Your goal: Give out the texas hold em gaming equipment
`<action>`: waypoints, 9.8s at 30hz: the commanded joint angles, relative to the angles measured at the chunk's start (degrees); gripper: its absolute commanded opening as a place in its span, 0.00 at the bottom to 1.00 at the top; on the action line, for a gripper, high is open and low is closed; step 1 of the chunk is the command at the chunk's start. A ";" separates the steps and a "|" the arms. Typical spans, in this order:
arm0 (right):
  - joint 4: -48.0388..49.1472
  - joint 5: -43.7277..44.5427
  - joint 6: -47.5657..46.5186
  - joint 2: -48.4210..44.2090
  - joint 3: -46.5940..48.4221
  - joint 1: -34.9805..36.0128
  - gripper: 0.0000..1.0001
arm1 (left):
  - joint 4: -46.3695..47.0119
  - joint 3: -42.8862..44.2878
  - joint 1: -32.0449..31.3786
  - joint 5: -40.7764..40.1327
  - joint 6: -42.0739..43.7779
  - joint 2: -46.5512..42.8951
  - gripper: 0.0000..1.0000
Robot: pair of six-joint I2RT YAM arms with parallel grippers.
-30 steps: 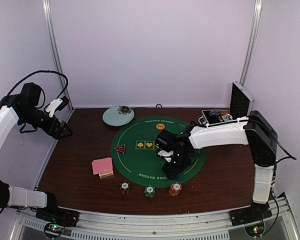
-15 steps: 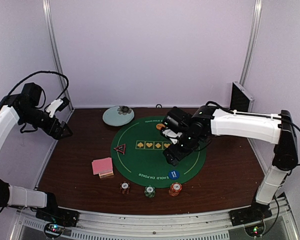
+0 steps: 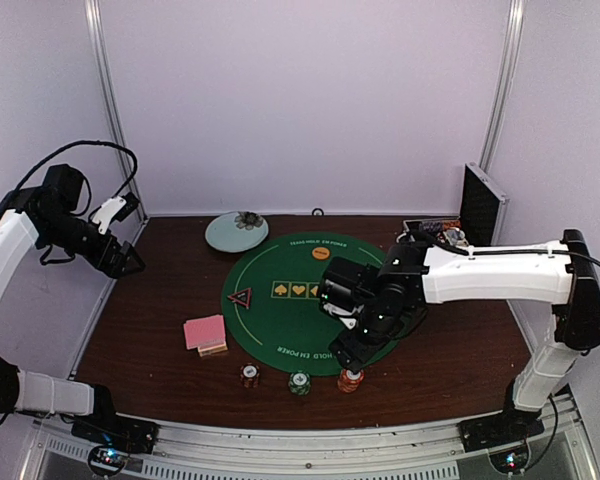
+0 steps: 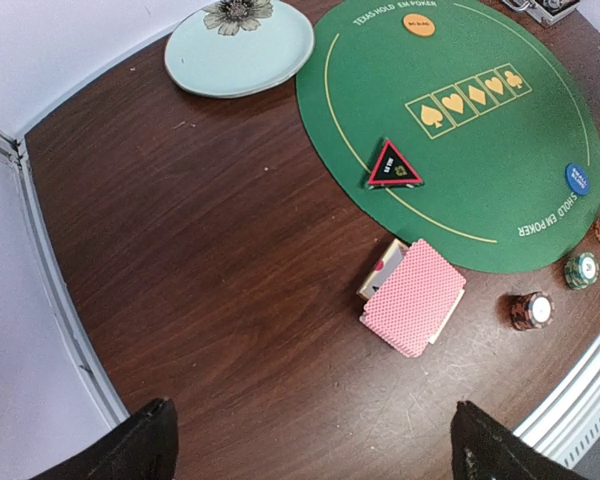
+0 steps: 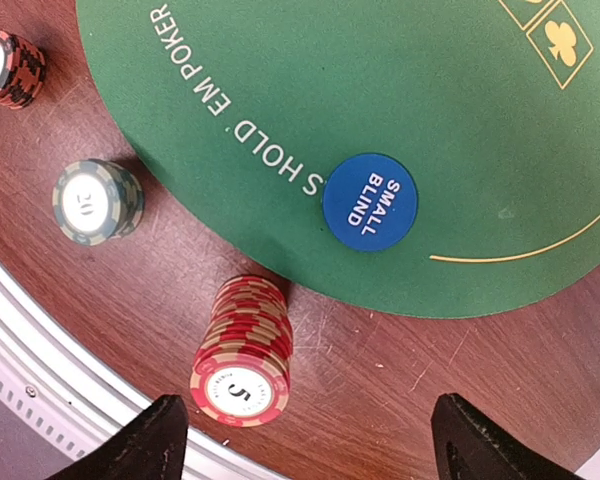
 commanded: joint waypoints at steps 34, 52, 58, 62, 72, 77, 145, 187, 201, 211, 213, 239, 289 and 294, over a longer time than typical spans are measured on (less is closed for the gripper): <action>6.40 -1.72 2.54 5.84 -4.01 3.47 0.62 | -0.04 1.88 0.41 0.87 0.60 -0.79 0.98; 5.20 -1.08 2.10 5.20 -2.55 3.44 0.32 | -0.04 1.83 0.36 1.16 0.34 -0.99 0.98; 3.60 0.23 1.84 4.46 -0.91 3.41 0.25 | -0.06 1.70 0.39 1.24 0.40 -1.02 0.98; 2.39 0.67 1.54 4.18 0.59 3.42 0.21 | -0.04 1.79 0.39 1.36 0.42 -1.01 0.98; -0.92 2.81 -0.12 4.26 8.37 0.79 0.13 | -0.07 1.88 0.35 1.15 0.57 -1.11 0.98; -3.08 4.98 -2.69 8.28 18.72 -5.16 0.13 | -0.07 2.05 0.34 1.18 0.29 -0.81 0.98; 2.80 5.61 -8.72 34.37 53.33 -25.89 0.81 | 0.04 2.14 0.41 3.33 0.62 -0.76 0.98; 6.41 -4.77 8.34 4.13 -3.35 0.28 0.82 | -1.24 3.40 0.39 3.29 1.38 -0.77 0.97; 7.80 -6.10 8.17 5.44 -4.18 0.86 0.69 | -1.36 3.76 0.40 3.11 1.60 -1.12 0.98; 7.57 -5.22 7.90 5.81 -4.65 0.86 0.66 | -1.43 3.72 0.35 3.21 1.64 -1.20 0.98; 7.56 -5.11 7.83 5.93 -4.74 0.82 0.66 | -1.42 3.72 0.34 3.14 1.68 -1.34 0.98; 8.20 -3.73 7.28 6.94 -5.11 0.83 0.54 | -1.48 3.72 0.40 3.47 1.73 -1.36 0.98; 0.74 2.06 2.67 51.98 63.31 -3.67 0.21 | -1.59 1.73 0.38 4.64 2.21 -2.16 0.98; 3.67 1.20 3.11 53.62 64.03 -4.41 0.23 | -1.59 1.53 0.41 4.65 2.42 -2.32 0.98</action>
